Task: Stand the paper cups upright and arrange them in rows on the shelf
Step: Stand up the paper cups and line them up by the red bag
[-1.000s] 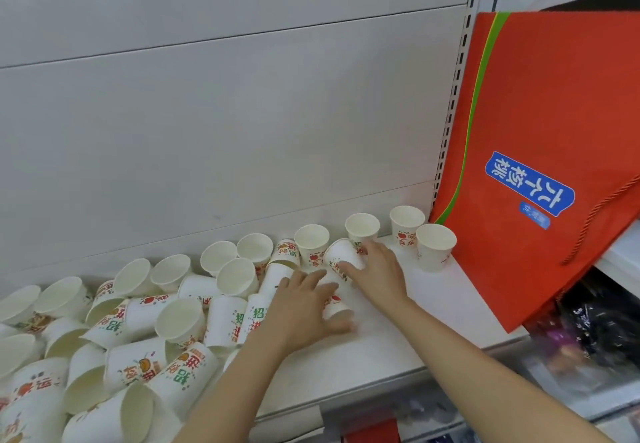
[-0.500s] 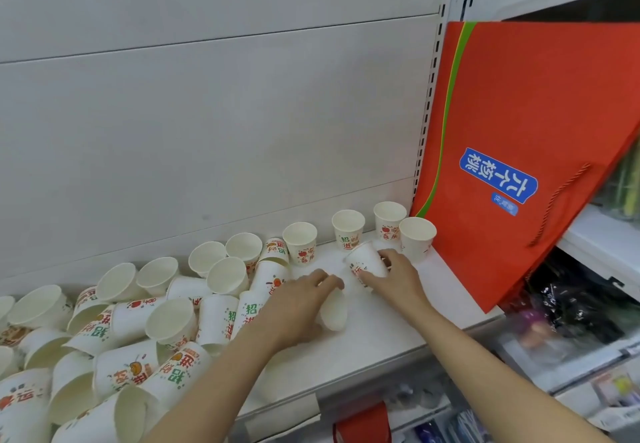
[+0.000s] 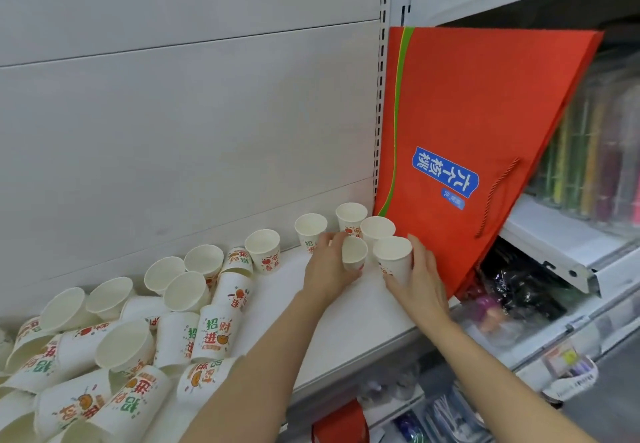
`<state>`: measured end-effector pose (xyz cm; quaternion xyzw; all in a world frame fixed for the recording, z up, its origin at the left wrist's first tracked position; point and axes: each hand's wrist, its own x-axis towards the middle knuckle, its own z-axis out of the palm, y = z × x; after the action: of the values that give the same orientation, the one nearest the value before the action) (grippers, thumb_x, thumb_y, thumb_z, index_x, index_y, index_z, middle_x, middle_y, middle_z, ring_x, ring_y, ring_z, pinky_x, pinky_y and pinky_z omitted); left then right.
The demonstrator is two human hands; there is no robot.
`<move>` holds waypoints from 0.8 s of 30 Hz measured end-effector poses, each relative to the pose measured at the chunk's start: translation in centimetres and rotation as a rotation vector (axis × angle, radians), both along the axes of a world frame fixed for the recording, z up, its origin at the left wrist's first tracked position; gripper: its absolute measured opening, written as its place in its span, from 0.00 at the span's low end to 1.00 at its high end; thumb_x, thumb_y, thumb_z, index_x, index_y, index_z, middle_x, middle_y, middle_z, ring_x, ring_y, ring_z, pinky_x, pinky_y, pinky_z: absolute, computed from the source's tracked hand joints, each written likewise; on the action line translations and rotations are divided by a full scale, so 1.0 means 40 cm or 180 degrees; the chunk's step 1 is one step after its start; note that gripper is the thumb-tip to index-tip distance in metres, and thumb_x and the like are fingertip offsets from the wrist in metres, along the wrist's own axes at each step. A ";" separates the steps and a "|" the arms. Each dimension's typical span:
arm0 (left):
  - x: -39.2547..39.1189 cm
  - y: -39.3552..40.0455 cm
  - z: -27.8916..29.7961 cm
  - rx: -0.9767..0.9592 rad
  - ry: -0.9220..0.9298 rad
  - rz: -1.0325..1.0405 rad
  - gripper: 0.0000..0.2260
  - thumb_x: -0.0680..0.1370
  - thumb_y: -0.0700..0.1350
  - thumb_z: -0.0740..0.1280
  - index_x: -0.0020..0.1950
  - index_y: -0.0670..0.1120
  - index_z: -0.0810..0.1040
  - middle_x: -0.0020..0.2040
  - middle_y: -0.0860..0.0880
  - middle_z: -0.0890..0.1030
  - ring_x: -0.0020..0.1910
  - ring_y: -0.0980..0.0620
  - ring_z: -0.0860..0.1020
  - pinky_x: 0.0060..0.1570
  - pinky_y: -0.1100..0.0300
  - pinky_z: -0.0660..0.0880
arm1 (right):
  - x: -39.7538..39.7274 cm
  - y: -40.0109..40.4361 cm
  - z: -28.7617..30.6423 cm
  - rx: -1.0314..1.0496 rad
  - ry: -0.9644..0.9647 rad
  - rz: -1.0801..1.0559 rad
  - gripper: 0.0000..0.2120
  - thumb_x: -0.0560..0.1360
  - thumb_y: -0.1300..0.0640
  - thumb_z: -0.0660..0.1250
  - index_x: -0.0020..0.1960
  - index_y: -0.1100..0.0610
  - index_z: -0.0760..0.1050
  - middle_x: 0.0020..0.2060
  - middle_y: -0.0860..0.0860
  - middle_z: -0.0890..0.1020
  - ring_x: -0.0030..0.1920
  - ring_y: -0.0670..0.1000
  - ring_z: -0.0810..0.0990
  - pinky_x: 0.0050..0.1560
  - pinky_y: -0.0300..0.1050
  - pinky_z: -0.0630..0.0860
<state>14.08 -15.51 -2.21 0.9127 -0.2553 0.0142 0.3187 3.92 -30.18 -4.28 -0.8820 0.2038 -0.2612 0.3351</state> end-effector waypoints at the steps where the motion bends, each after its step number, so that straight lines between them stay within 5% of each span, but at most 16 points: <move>1: -0.001 -0.011 -0.003 -0.0017 -0.0019 -0.0001 0.31 0.71 0.52 0.74 0.70 0.50 0.67 0.67 0.47 0.66 0.62 0.44 0.73 0.56 0.51 0.74 | -0.001 -0.004 -0.005 -0.0052 0.0006 0.0004 0.37 0.70 0.53 0.73 0.74 0.55 0.59 0.62 0.58 0.71 0.61 0.61 0.73 0.53 0.53 0.73; 5: -0.008 -0.030 -0.010 0.0020 -0.0104 -0.0035 0.36 0.68 0.55 0.75 0.73 0.51 0.65 0.67 0.47 0.66 0.65 0.46 0.70 0.56 0.50 0.75 | 0.003 -0.018 -0.015 -0.0006 0.0055 0.0149 0.38 0.69 0.51 0.75 0.72 0.58 0.61 0.61 0.58 0.71 0.60 0.61 0.73 0.53 0.52 0.73; 9: -0.028 0.014 0.018 -0.0150 -0.0539 0.0018 0.39 0.65 0.68 0.69 0.72 0.53 0.67 0.67 0.51 0.70 0.65 0.52 0.67 0.62 0.55 0.70 | -0.003 -0.037 -0.017 -0.0411 -0.0156 0.0118 0.40 0.64 0.47 0.78 0.70 0.60 0.66 0.61 0.58 0.74 0.61 0.59 0.72 0.59 0.54 0.71; 12: 0.014 0.082 0.041 -0.0351 -0.1083 0.0485 0.27 0.70 0.59 0.71 0.66 0.49 0.74 0.63 0.50 0.74 0.62 0.49 0.70 0.62 0.58 0.67 | 0.004 -0.049 0.010 -0.1119 -0.0675 0.0304 0.34 0.64 0.49 0.78 0.65 0.60 0.72 0.57 0.56 0.78 0.58 0.56 0.73 0.57 0.53 0.71; 18: 0.128 0.073 0.044 0.0338 -0.0175 0.0958 0.27 0.73 0.50 0.72 0.70 0.47 0.70 0.70 0.45 0.67 0.64 0.43 0.72 0.61 0.51 0.72 | 0.072 -0.005 0.056 -0.1884 -0.0596 0.1286 0.26 0.68 0.51 0.74 0.63 0.57 0.73 0.58 0.52 0.79 0.59 0.55 0.76 0.60 0.51 0.71; 24: 0.116 0.002 0.031 0.0394 -0.0218 0.0725 0.27 0.75 0.50 0.71 0.72 0.47 0.68 0.72 0.47 0.67 0.66 0.45 0.72 0.62 0.50 0.71 | 0.090 -0.009 0.031 -0.2211 -0.0197 0.1383 0.24 0.65 0.51 0.76 0.59 0.55 0.76 0.55 0.51 0.80 0.57 0.55 0.77 0.58 0.51 0.73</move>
<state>18.72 -15.41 -0.95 0.9527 -0.1612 0.0656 0.2493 7.51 -30.53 -3.05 -0.9569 -0.0977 -0.2640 0.0707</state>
